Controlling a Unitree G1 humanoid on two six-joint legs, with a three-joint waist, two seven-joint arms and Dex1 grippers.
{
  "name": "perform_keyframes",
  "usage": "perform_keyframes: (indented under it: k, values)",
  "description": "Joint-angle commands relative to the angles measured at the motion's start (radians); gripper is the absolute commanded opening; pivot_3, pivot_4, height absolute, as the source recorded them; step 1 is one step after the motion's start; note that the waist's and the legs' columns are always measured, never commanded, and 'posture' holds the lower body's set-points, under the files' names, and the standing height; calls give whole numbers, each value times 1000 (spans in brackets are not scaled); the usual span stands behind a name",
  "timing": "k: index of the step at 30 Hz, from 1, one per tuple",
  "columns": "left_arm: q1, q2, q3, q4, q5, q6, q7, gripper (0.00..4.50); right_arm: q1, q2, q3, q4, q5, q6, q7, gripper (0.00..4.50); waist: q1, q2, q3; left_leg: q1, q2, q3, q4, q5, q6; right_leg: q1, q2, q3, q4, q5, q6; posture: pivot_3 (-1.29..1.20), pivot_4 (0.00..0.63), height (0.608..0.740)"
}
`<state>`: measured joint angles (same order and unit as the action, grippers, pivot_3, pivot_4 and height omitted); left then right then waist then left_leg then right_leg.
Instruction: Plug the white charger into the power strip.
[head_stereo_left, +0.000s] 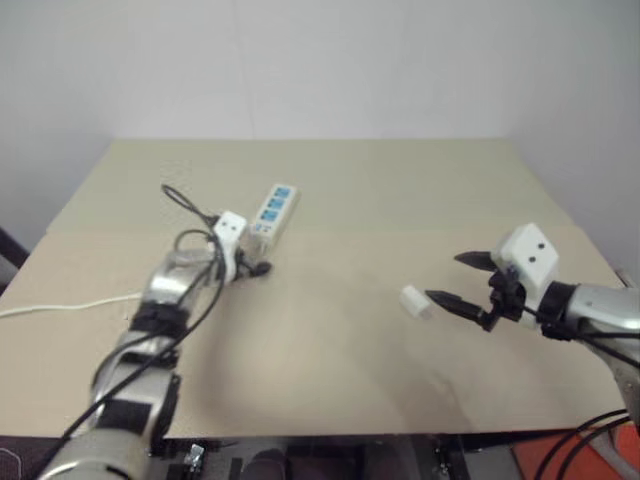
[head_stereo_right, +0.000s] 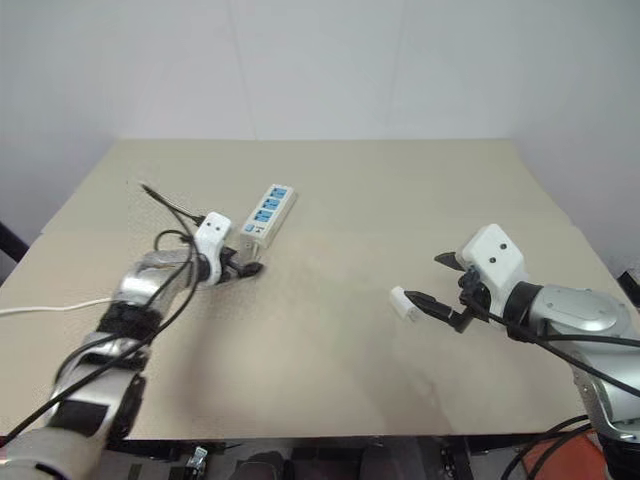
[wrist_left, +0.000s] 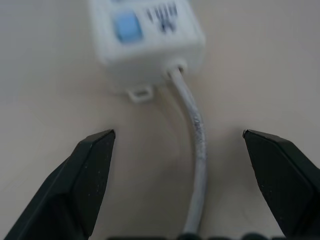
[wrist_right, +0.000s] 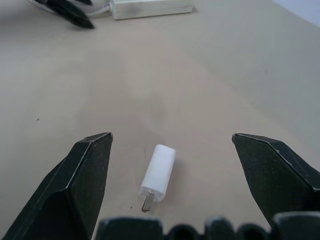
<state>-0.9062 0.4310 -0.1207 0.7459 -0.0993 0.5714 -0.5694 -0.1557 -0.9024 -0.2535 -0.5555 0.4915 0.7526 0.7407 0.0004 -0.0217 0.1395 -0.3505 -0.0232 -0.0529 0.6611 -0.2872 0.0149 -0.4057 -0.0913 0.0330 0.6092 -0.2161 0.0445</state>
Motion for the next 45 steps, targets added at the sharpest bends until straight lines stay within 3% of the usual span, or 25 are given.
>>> perform_keyframes:
  k: [1,10,12,15,19,24,28,34,38,45]
  values:
    - [-28,-51,-15,151,51,-50,28,3272,13,-2,-62,-66,19,9,-22,4500,3,1,-1,0,0,0,0,0,0,0,0,0,0,0,0,0,150,740]
    - [-21,-84,1,156,53,-70,-21,435,52,1,-92,-93,38,16,-38,4500,5,1,-1,9,-1,0,0,0,0,7,-1,1,1,-2,3,0,150,740]
    - [19,-69,-10,88,50,-140,-82,28,49,-1,-88,-87,40,12,-37,4500,3,1,-1,11,-1,0,0,0,0,9,-1,1,1,-2,3,0,150,740]
    - [89,-32,-26,-74,11,-130,-231,28,46,-2,-82,-80,43,9,-38,4500,-2,1,-1,11,0,0,0,0,0,8,-1,2,0,-2,3,0,150,740]
    - [336,129,-66,-447,-57,-304,-536,28,45,3,-73,-86,52,16,-45,4500,-10,2,-2,4,0,0,0,0,-1,1,-1,3,2,-2,3,0,150,740]
    - [535,278,-20,-642,-96,-351,-641,28,47,9,-63,-98,62,25,-54,4500,-7,2,-2,-1,2,-4,0,0,-1,-3,-2,5,0,-2,2,0,150,740]
    - [611,327,25,-708,-114,-364,-626,1180,43,9,-63,-103,71,33,-62,4500,-3,2,-1,1,1,-2,0,0,0,-2,-2,4,-1,-2,2,0,150,740]
    - [699,331,136,-777,-266,-424,-710,3040,37,10,-58,-114,90,47,-84,4500,-9,2,-1,4,3,0,0,0,0,0,0,4,0,-1,1,0,150,740]
    - [672,233,148,-725,-273,-572,-683,4359,32,13,-54,-116,98,54,-94,4500,-6,2,-1,4,3,0,0,0,0,0,-1,4,0,-1,1,0,150,740]
    - [538,68,60,-408,-145,-824,-653,4481,7,17,-51,-126,122,71,-114,4500,-1,2,-1,4,2,1,0,0,0,1,0,3,0,-1,1,0,150,740]
